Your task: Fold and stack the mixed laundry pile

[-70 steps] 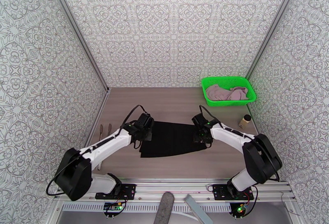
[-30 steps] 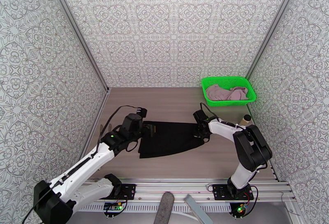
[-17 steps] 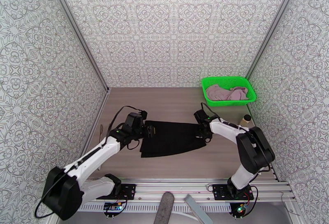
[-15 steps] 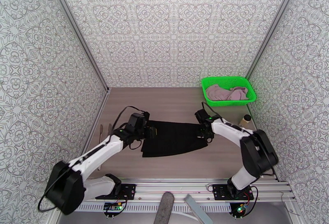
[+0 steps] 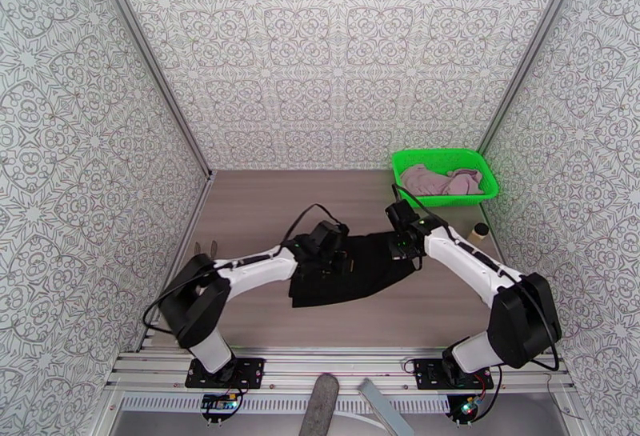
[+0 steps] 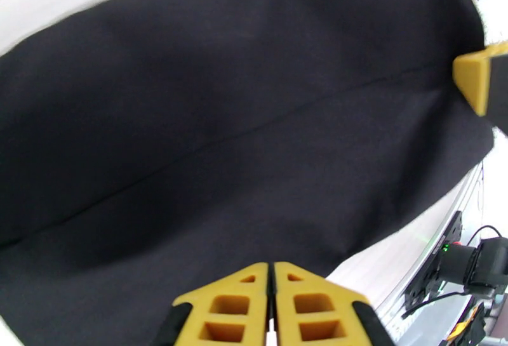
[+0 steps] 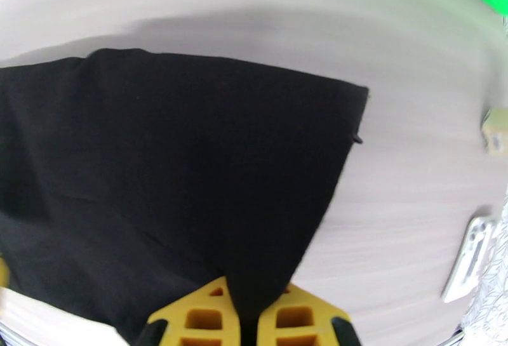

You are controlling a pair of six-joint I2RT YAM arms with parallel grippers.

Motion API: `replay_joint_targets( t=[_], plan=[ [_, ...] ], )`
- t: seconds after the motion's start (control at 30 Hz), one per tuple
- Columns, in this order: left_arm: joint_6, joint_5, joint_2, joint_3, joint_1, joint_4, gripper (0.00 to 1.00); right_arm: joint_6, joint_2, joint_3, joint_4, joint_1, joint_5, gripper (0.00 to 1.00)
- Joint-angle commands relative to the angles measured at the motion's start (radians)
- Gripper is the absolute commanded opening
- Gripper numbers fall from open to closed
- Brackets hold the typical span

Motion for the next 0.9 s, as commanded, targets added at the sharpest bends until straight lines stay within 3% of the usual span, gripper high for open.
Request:
replay_joint_targets(
  t=[0.0,0.23,0.4,0.7,0.87],
  plan=[
    [-0.023,-0.005,0.042,0.051,-0.003,-0.015,0.1,-0.063,-0.003,0.096,-0.06,-0.007,0.007,0.0],
    [-0.011,-0.015,0.099,0.117,-0.005,-0.047,0.1,-0.113,0.037,0.216,-0.136,-0.009,0.025,0.0],
    [0.004,-0.086,0.035,0.094,0.018,-0.1,0.11,-0.113,0.054,0.249,-0.129,-0.007,-0.086,0.0],
    [0.015,-0.165,-0.144,-0.111,0.118,-0.196,0.14,-0.074,0.083,0.248,-0.075,-0.004,-0.294,0.0],
    [0.015,-0.227,-0.145,-0.224,0.155,-0.185,0.14,-0.053,0.087,0.257,-0.058,0.007,-0.357,0.0]
  ],
)
